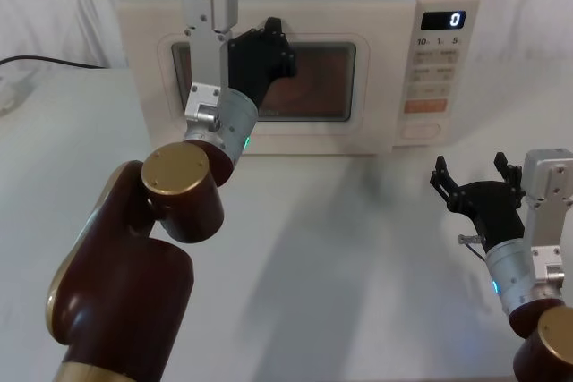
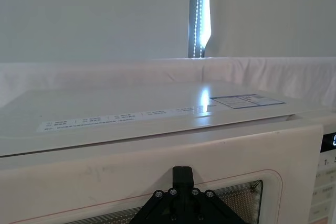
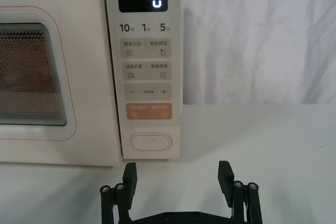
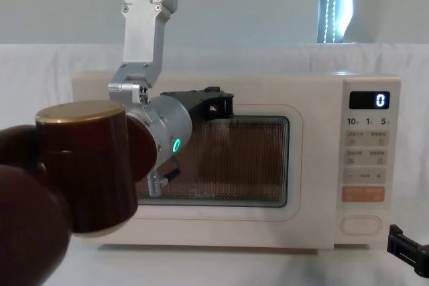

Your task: Press the button to open the microwave door with one hand; close the microwave door with the other hand.

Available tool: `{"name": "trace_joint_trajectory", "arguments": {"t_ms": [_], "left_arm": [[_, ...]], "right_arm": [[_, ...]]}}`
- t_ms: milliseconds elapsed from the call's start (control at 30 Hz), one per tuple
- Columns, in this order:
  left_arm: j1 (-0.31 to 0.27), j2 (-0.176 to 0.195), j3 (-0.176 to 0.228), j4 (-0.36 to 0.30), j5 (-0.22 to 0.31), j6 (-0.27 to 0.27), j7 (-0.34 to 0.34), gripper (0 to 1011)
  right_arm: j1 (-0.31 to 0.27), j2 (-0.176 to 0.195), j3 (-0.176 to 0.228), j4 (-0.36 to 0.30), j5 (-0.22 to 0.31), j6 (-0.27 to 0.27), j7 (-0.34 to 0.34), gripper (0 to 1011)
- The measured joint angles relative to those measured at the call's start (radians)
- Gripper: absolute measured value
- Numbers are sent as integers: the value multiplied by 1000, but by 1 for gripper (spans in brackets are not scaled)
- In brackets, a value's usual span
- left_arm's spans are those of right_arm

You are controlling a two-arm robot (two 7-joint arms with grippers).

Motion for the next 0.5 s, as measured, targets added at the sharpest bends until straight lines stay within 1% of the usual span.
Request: {"name": "trace_joint_trajectory", "arguments": {"t_ms": [500], "left_arm": [[-10, -15, -5, 17, 12, 0, 0, 0]], "right_arm": [[0, 0, 0, 0, 0, 0, 0, 1002]]}}
